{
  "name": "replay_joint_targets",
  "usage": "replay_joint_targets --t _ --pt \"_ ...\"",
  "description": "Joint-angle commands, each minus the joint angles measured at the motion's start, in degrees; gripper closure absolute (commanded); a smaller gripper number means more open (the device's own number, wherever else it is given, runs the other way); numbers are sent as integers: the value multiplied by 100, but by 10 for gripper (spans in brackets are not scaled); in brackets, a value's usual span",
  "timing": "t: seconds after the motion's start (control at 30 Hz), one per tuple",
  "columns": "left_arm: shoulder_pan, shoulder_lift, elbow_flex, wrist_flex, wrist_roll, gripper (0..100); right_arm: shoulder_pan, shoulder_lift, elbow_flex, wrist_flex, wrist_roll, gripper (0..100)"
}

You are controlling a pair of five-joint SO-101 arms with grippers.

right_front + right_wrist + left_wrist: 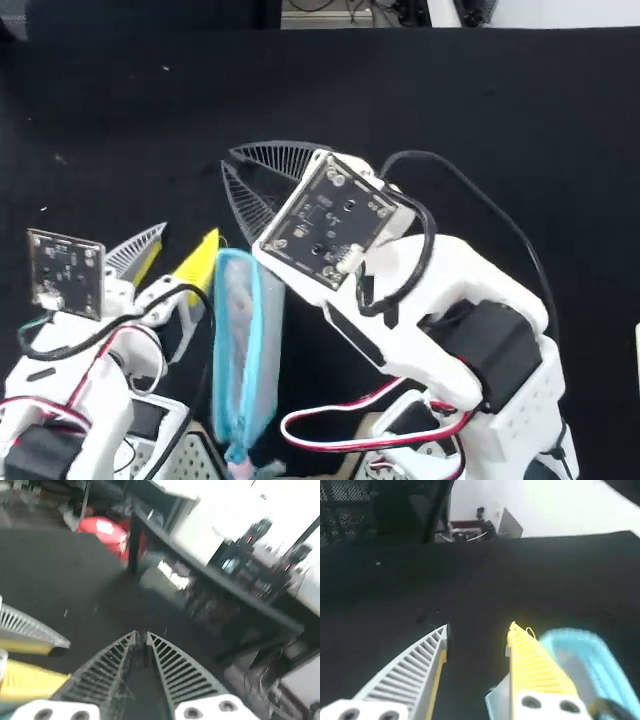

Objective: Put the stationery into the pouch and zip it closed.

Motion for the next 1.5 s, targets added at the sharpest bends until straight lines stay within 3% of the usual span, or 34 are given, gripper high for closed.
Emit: replay_joint_targets --t 0.0,0.13,0.27,0.33,0.53,0.7,0.97,1.2,1.33,1.47 --pt "-532 -246 505 -149 26 803 334 31 4 1178 -105 982" --pt "-1024 -299 1147 -686 -97 803 809 -40 242 1969 -826 954" --pt "-945 -299 1376 -1011 -281 803 765 -356 286 2215 -1380 828" --pt "-945 -264 1376 -993 -281 803 642 -523 391 2391 -1459 815" --pt "-954 -299 1402 -967 -325 803 -1055 -1367 1560 2831 -677 815" --pt "-945 -316 1103 -536 -308 803 -2031 -2730 3116 1741 -589 815" --pt "-954 -88 884 -554 -290 804 -2215 -4629 6308 -571 -870 812" --pt "-954 941 822 -976 -273 804 -2215 -5314 6316 -308 -1785 686" --pt "-971 1442 505 -1064 62 804 -2259 -5314 6343 -308 -2057 677" --pt "-998 1881 338 -1090 105 805 -2945 -5367 6185 -70 -2101 674"
